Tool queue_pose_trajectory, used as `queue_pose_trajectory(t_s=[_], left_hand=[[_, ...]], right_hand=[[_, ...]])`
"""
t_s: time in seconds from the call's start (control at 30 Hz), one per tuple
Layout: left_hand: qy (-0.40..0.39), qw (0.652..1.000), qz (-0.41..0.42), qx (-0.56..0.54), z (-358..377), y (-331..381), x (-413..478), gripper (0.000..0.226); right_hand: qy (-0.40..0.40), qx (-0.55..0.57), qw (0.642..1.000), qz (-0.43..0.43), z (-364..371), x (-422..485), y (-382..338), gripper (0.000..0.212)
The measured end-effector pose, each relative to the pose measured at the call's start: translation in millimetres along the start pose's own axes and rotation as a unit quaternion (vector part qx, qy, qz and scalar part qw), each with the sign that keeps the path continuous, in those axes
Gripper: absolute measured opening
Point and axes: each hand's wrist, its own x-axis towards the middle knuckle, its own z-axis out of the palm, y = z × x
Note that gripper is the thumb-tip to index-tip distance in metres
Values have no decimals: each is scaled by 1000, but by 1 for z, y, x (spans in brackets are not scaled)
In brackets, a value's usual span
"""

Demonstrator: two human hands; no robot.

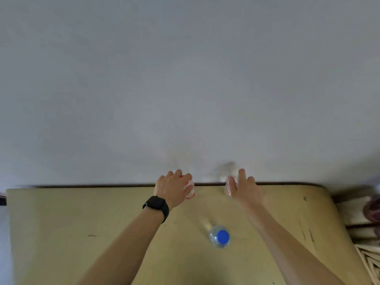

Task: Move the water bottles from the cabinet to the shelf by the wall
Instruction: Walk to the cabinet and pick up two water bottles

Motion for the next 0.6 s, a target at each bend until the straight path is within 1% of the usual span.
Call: queue_pose_trajectory(t_s=[0.07, 0.1, 0.17, 0.2, 0.27, 0.33, 0.37, 0.43, 0.47, 0.53, 0.6], left_hand=[[-17, 1000, -13, -8, 9, -3, 0, 31], [-31, 999, -29, -25, 14, -5, -2, 32], [-46, 995, -63, -64, 20, -9, -8, 34], [-45, 994, -70, -65, 23, -10, -11, 35], [-49, 996, -63, -45, 27, -11, -16, 36], [-50, 996, -61, -40, 31, -10, -21, 36], [-48, 996, -59, -41, 32, -9, -24, 36], [-38, 997, -48, -38, 37, -5, -30, 34], [-31, 998, -39, -38, 40, -3, -34, 32], [-16, 999, -16, -41, 45, -4, -40, 30], [-11, 999, 7, -39, 52, -11, -47, 26]], right_hand=[[20, 21, 1000, 4, -6, -4, 7, 51], [41, 21, 999, -8, -8, -6, 11, 47], [42, 19, 999, -15, -11, -15, 18, 40], [34, 24, 999, -6, -10, -19, 20, 37], [28, 46, 998, 11, -5, -29, 25, 37], [39, 63, 997, 30, -1, -45, 26, 39], [64, 64, 996, 20, 4, -54, 26, 40], [81, 33, 996, 6, 20, -75, 30, 41], [67, 61, 994, 53, 26, -89, 30, 38], [62, 167, 971, 156, 44, -121, 36, 34], [88, 233, 945, 212, 58, -158, 41, 34]])
